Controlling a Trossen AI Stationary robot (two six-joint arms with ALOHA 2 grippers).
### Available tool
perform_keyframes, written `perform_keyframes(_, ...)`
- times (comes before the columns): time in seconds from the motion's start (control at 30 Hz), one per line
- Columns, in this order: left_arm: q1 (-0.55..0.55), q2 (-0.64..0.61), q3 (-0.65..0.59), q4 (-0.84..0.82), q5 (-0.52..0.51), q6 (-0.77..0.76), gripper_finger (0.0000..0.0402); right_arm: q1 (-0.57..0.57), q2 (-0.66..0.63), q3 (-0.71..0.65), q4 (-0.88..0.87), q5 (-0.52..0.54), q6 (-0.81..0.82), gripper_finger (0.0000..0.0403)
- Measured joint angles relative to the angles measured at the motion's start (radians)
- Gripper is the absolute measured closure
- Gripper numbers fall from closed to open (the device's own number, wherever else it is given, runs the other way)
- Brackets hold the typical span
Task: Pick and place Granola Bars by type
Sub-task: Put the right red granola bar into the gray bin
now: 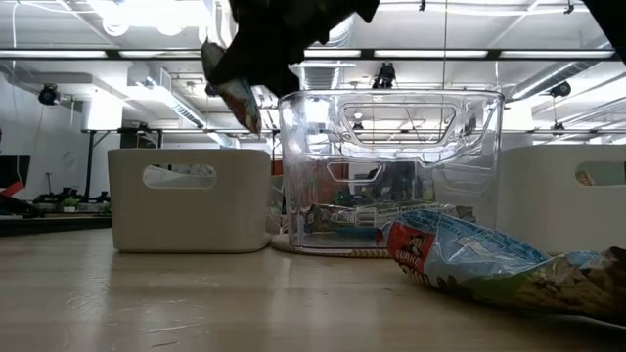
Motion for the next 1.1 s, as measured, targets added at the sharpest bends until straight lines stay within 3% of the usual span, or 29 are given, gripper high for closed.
perform_keyframes(1.1, 0.0, 0.0, 0.0, 0.0, 0.0, -0.005, 0.0401, 0.009, 0.019, 0.0, -0.016, -0.038, -0.075, 0.0352)
